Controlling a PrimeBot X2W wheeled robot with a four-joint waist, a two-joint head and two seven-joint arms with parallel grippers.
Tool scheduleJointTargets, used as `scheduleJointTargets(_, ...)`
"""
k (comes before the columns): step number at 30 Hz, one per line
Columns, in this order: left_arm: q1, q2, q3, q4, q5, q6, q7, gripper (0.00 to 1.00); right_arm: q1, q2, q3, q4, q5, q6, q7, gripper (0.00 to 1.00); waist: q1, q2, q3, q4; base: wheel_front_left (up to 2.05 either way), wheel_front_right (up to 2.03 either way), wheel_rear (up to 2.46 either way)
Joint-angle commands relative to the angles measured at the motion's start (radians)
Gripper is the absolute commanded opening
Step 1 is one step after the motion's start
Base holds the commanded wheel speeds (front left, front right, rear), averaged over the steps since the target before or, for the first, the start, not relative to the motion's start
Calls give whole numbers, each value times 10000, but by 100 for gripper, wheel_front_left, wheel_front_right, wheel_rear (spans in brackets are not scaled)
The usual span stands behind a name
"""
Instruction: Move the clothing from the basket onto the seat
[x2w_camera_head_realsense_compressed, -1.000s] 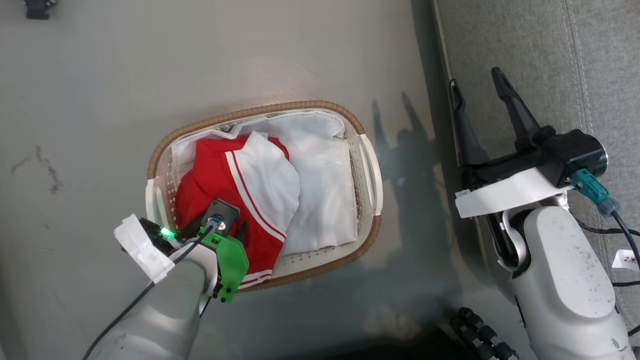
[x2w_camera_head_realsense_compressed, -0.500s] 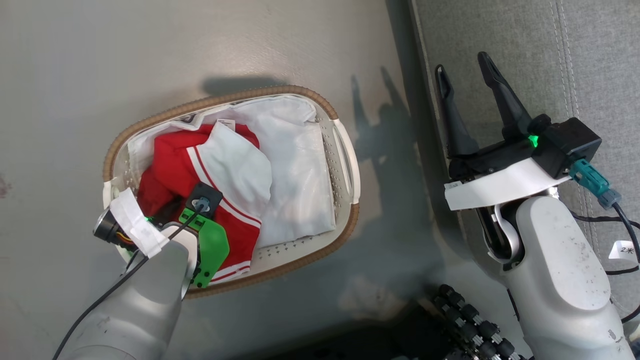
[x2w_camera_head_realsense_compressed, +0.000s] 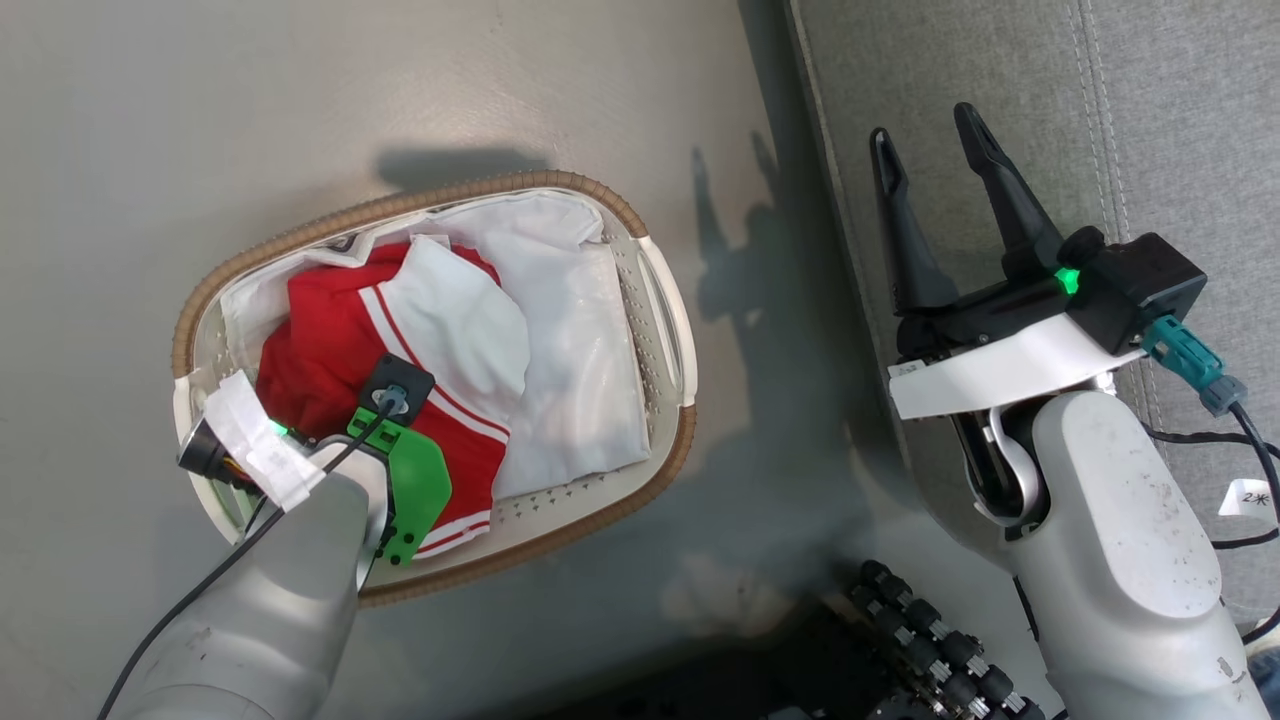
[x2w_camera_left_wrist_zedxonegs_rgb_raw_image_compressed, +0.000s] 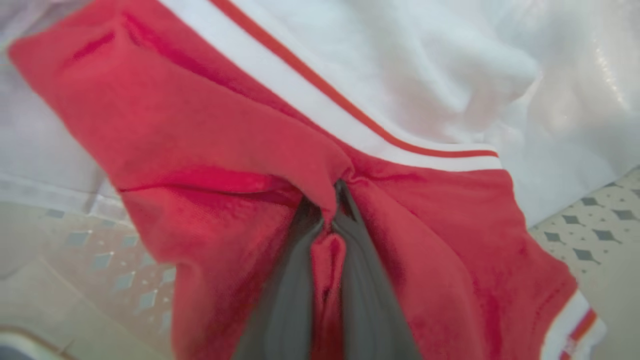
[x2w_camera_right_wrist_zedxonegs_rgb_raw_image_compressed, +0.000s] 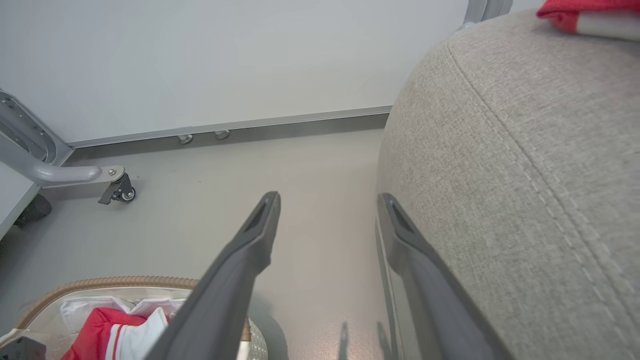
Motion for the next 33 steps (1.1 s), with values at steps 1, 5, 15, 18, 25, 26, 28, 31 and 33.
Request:
scheduleJointTargets(1, 40, 21, 9, 5, -80, -67, -165, 0, 9, -35, -38, 48, 4, -14, -24, 100, -1, 0, -123, 38, 0, 0, 0)
scheduleJointTargets(5, 164, -114, 19, 5, -234, -235, -541, 0, 79, -35, -87, 130, -89, -14, -24, 100, -1, 0, -407, 150, 0, 0, 0)
scheduleJointTargets(15, 558, -561, -298, -348, -406, -513, -1553, 0, 523, -38, -374, 484, -481, -14, -24, 100, -1, 0, -1759, 728, 0, 0, 0)
scheduleJointTargets(18, 730, -595, -431, -608, -428, -612, -1783, 0, 811, -40, -532, 657, -694, -14, -24, 100, -1, 0, -2438, 1008, 0, 0, 0)
scheduleJointTargets(25, 936, -643, -645, -1568, -482, -728, -2006, 0, 1526, -41, -822, 937, -1068, -14, -24, 100, -1, 0, -4009, 1548, 0, 0, 0)
scheduleJointTargets(26, 954, -643, -653, -1807, -496, -753, -2000, 0, 1661, -41, -878, 988, -1124, -14, -24, 100, -1, 0, -4283, 1634, 0, 0, 0)
scheduleJointTargets(28, 965, -614, -631, -2341, -496, -779, -2006, 0, 1876, -41, -967, 1058, -1217, -14, -24, 100, -1, 0, -4733, 1772, 0, 0, 0)
scheduleJointTargets(31, 1054, -422, -619, -3091, -426, -793, -2002, 0, 2171, -38, -1012, 1154, -1312, -14, -24, 100, -1, 0, -5375, 1926, 0, 0, 0)
scheduleJointTargets(33, 1046, -263, -622, -3621, -345, -821, -2001, 0, 2377, -41, -996, 1217, -1371, -14, -24, 100, -1, 0, -5783, 1996, 0, 0, 0)
